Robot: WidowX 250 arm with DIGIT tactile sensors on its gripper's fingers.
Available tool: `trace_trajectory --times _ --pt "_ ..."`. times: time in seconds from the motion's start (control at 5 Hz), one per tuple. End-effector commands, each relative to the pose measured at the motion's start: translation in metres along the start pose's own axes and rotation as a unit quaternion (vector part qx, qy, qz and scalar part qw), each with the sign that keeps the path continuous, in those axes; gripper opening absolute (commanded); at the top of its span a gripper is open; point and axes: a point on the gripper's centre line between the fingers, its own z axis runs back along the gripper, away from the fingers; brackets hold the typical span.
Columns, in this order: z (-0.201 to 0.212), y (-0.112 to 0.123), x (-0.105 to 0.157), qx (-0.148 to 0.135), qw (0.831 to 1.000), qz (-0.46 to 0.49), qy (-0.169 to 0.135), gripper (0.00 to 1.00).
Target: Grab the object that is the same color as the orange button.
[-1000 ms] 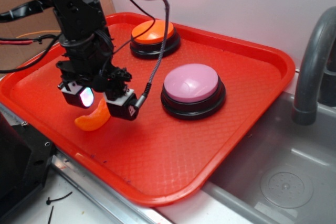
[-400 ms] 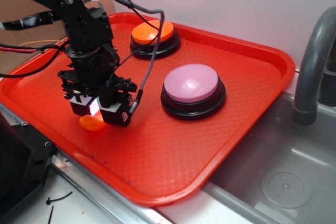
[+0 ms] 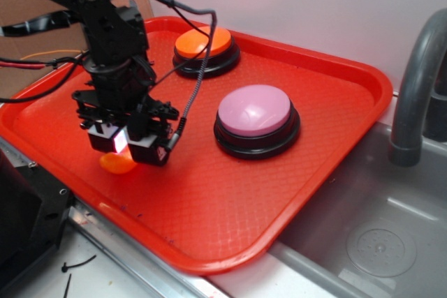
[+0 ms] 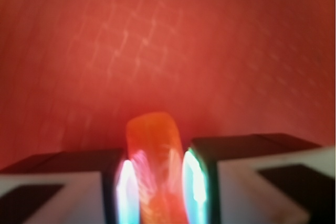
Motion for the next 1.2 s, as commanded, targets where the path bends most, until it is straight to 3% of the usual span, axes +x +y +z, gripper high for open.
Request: trace_trajectory --times 0.0,0.4,0.6,0.8,1.0 --pt "0.069 0.007 0.023 -0.049 0.998 -0.007 -0.047 0.00" --pt "0.134 0.027 0.047 -0.079 0.995 0.011 -0.054 0.00" --pt "0.165 0.040 0.051 -0.076 0.994 0.009 -0.076 0.00" --pt "0.172 0.047 0.053 -0.082 0.993 0.004 -0.080 0.00" --pt "0.164 0.043 0.058 -0.069 0.995 -0.026 -0.065 0.00"
